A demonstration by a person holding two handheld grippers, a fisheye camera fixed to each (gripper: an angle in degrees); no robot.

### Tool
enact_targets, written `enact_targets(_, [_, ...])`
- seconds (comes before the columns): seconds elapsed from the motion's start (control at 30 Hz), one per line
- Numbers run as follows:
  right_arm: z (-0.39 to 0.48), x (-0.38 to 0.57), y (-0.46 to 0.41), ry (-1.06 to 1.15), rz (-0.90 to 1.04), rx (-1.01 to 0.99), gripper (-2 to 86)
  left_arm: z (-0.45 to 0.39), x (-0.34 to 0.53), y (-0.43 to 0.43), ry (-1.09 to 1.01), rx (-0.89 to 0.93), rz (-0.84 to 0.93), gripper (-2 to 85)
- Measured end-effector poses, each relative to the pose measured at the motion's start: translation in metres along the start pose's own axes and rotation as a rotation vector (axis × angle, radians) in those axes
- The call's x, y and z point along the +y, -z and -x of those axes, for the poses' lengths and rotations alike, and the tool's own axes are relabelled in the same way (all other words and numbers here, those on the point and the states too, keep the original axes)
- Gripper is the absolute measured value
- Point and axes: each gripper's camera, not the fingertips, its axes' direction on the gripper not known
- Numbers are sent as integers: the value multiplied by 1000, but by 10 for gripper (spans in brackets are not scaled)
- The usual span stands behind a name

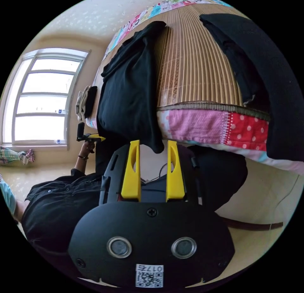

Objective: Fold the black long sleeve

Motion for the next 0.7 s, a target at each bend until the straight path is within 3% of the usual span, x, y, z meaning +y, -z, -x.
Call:
enact_targets(0.07, [-12,-4,-2,-18,64,-64,136,2,13,8,15,28,-57,56])
enact_targets(0.13, [-22,-7,-6,-24,90,-114,129,19,38,23,62,200,-153,45])
enact_targets(0.3, [-33,-15,-15,-38,170,-242,50,31,88,70,11,443,-382,40])
enact_targets(0.47, [-3,20,69,214,-2,-629,33,23,115,115,-82,589,-540,38])
enact_targets(0.7, [73,79,198,547,-274,-788,27,-29,157,166,-377,843,-768,37])
